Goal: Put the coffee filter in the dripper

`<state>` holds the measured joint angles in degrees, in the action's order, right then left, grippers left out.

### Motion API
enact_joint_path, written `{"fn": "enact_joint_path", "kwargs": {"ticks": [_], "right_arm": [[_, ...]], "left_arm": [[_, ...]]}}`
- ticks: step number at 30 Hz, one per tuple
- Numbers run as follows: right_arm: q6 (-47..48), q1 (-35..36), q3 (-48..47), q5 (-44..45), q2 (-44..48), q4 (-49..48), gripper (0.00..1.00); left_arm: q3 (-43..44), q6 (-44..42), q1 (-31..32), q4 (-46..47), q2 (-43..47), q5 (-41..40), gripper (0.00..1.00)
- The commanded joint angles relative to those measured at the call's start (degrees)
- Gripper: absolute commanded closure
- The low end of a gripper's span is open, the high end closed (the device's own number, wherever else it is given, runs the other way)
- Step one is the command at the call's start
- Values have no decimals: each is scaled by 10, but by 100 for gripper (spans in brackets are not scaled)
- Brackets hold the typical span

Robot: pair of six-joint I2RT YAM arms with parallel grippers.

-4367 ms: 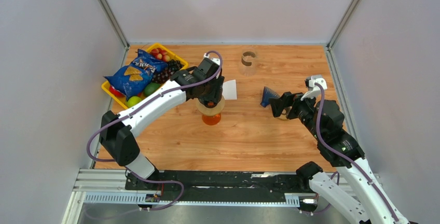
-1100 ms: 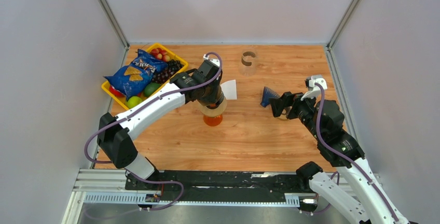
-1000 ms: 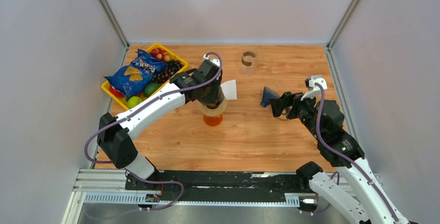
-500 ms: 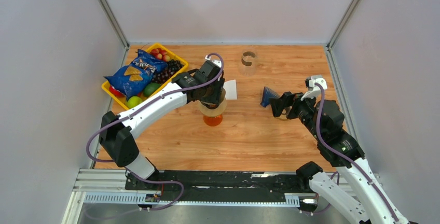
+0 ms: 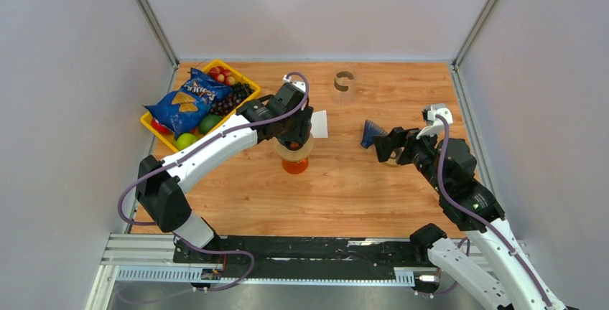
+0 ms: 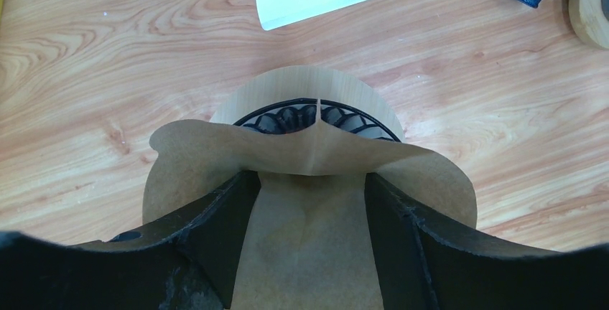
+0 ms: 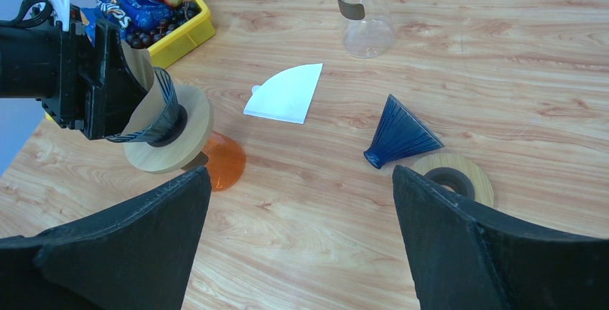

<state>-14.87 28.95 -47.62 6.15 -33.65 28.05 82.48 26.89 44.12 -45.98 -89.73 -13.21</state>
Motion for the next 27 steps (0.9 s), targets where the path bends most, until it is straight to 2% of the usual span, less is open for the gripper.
{"fn": "enact_joint_path", "kwargs": {"ticks": [1, 4, 8, 10, 21, 27], "right_arm": [[5, -1, 1, 7, 4, -11, 0], [5, -1, 1, 9, 4, -10, 0], [5, -1, 1, 11, 4, -11, 0], [5, -1, 1, 12, 3, -10, 0], [5, -1, 0, 11, 4, -10, 0], [5, -1, 1, 11, 5, -10, 0]], "left_arm": [[0, 2, 2, -5, 3, 6, 29], [0, 1, 2, -4, 4, 8, 32], [0, -2, 1, 2, 4, 17, 43], [0, -2, 2, 4, 4, 19, 45], [18, -3, 5, -1, 5, 7, 47], [23, 1, 7, -6, 8, 3, 52]]}}
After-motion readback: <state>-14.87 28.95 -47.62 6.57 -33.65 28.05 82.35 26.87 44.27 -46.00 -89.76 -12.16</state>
